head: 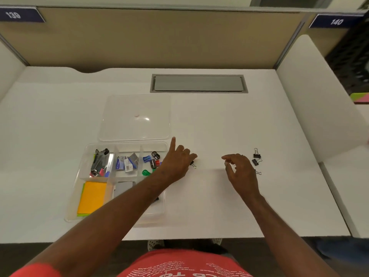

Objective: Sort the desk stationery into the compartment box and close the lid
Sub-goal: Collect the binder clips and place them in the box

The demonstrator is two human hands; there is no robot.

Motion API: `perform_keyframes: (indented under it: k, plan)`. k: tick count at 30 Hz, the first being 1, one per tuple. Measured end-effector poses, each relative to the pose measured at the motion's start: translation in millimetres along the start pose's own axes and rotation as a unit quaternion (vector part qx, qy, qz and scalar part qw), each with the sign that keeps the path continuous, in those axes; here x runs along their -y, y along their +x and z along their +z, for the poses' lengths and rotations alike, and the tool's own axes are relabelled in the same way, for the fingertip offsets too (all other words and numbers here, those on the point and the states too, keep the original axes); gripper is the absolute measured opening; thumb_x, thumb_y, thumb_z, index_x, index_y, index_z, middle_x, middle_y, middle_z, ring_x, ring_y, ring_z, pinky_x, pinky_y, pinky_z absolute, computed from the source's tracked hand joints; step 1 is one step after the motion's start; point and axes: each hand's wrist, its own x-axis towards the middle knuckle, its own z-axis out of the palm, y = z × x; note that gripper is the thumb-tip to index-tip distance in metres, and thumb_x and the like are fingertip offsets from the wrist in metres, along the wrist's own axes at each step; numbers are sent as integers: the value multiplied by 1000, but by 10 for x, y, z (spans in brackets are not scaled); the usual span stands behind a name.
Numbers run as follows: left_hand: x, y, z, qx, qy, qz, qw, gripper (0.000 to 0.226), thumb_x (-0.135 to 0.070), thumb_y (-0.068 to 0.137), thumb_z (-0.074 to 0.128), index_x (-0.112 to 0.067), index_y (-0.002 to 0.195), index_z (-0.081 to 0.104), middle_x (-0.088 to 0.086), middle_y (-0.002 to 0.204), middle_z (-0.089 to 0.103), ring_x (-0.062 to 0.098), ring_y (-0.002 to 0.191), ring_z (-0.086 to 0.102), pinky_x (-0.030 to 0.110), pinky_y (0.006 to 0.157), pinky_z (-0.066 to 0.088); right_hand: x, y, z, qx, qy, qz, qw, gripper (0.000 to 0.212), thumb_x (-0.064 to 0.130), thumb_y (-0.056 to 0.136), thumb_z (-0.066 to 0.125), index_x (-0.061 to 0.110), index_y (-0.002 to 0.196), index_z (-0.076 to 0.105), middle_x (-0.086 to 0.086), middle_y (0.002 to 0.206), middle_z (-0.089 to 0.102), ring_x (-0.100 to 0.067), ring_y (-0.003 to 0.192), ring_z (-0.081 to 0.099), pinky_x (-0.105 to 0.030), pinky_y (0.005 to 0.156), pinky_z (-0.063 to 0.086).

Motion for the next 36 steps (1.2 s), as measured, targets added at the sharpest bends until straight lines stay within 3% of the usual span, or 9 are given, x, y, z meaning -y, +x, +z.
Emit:
perform_keyframes:
  k: [4, 10, 14, 20, 24, 28, 31, 36]
  plan:
    - [-91, 139, 2, 13, 35, -11, 999, 43, -12, 94, 49, -18, 136, 49, 5, 116, 62, 30, 113, 52, 64, 119, -1, -165, 25, -76, -5, 3, 27, 1000, 22, 13, 92, 61, 28, 106, 68, 15, 97, 65, -10, 90, 57, -35, 77, 54]
    - [-176, 241, -13, 30, 75, -23, 996, 36, -6, 90, 50, -15, 124, 54, 6, 108, 61, 30, 109, 54, 64, 119, 4, -305, 117, -181, 4, -8, 35, 999, 24, 12, 92, 60, 30, 107, 66, 17, 98, 64, -9, 95, 57, -29, 78, 50]
    - [-218, 277, -18, 56, 80, -42, 994, 37, -10, 91, 52, -14, 128, 52, 6, 115, 62, 31, 113, 54, 61, 119, 9, -363, 229, -211, 50, -25, 45, 997, 27, 10, 90, 59, 26, 110, 67, 12, 98, 63, -11, 101, 56, -29, 78, 49]
    - [-306, 296, -41, 47, 46, -80, 995, 25, -22, 95, 48, -14, 116, 58, 5, 108, 64, 29, 109, 54, 57, 120, 12, -413, 365, -210, 114, -78, 12, 990, 24, 17, 91, 62, 22, 114, 67, 5, 100, 65, -18, 104, 54, -38, 79, 50]
    - [-377, 257, -115, -12, -37, -115, 993, 26, -32, 92, 55, -19, 112, 63, 1, 112, 62, 24, 113, 53, 58, 120, 8, -451, 448, -139, 171, -160, -21, 972, 25, 25, 92, 62, 20, 116, 67, 2, 105, 66, -23, 106, 54, -38, 80, 49]
    - [-378, 23, -160, -117, -144, -153, 971, 20, -34, 88, 66, -22, 104, 67, -3, 119, 62, 22, 131, 47, 61, 120, 4, -493, 454, -36, 194, -208, -56, 957, 23, 14, 90, 58, 19, 109, 69, 0, 104, 65, -24, 100, 54, -36, 73, 47]
    - [-358, -232, -178, -162, -181, -198, 950, 18, -34, 85, 70, -24, 100, 68, -3, 128, 61, 24, 140, 41, 63, 118, 8, -464, 463, 25, 198, -166, -70, 963, 22, 10, 87, 60, 19, 103, 71, 2, 99, 65, -24, 98, 55, -35, 72, 47]
    - [-247, -777, -121, -237, -207, -267, 911, 20, -29, 81, 77, -21, 98, 70, 1, 131, 61, 25, 139, 43, 64, 117, 12, -149, 519, 92, 186, -51, -106, 975, 15, 18, 84, 66, 27, 96, 67, 13, 91, 62, -14, 94, 53, -26, 69, 42]
